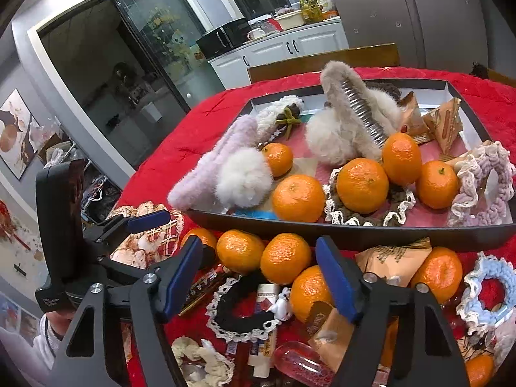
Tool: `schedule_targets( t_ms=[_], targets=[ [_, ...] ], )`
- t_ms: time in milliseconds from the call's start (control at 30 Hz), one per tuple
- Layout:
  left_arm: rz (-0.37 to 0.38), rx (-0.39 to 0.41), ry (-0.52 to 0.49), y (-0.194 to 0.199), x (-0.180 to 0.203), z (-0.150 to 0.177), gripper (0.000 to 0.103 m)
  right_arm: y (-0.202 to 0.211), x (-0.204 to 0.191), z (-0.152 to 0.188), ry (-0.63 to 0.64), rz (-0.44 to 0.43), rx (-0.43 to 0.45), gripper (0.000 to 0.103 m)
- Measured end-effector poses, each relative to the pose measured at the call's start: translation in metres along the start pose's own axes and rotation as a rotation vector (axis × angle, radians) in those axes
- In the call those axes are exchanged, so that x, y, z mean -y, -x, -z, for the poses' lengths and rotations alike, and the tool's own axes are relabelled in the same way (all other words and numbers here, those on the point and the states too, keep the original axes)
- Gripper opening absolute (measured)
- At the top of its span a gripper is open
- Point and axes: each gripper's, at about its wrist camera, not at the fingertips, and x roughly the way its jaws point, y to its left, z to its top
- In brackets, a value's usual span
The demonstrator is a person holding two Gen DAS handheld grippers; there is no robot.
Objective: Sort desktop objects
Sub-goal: 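Move the left tool onto a loose orange while the right tool approaches another orange, then close the left tool on its orange while the right tool closes on another orange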
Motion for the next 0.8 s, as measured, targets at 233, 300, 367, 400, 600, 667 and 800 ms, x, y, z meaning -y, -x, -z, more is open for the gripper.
schedule_targets(
  t_ms=[233,300,367,400,600,667,800],
  targets=[
    [-0.011,-0.009,0.014,-0.003,0.004,-0.002,0.102,-0.001,0.002,-0.001,0.016,0.028,0.000,0.056],
    [0.002,-0.015,0.024,-0.003,0.004,-0.003,0.100,-0.002,-0.001,0.000,0.034,0.061,-0.001,0.051],
    [0.021,-0.028,0.047,-0.005,0.002,-0.004,0.097,-0.003,-0.003,0.003,0.047,0.088,-0.001,0.046],
    [0.033,-0.031,0.054,-0.005,0.002,-0.004,0.095,-0.003,-0.003,0.004,0.053,0.102,-0.002,0.042],
    [0.096,-0.031,0.034,0.000,0.009,-0.002,0.066,-0.006,-0.004,0.003,0.071,0.150,-0.017,0.035],
    [0.119,-0.026,0.022,0.002,0.013,-0.002,0.049,-0.007,-0.006,0.003,0.077,0.163,-0.017,0.035],
    [0.080,-0.004,-0.022,0.003,0.026,0.002,0.039,-0.007,-0.008,0.004,0.086,0.187,-0.015,0.035]
  ],
)
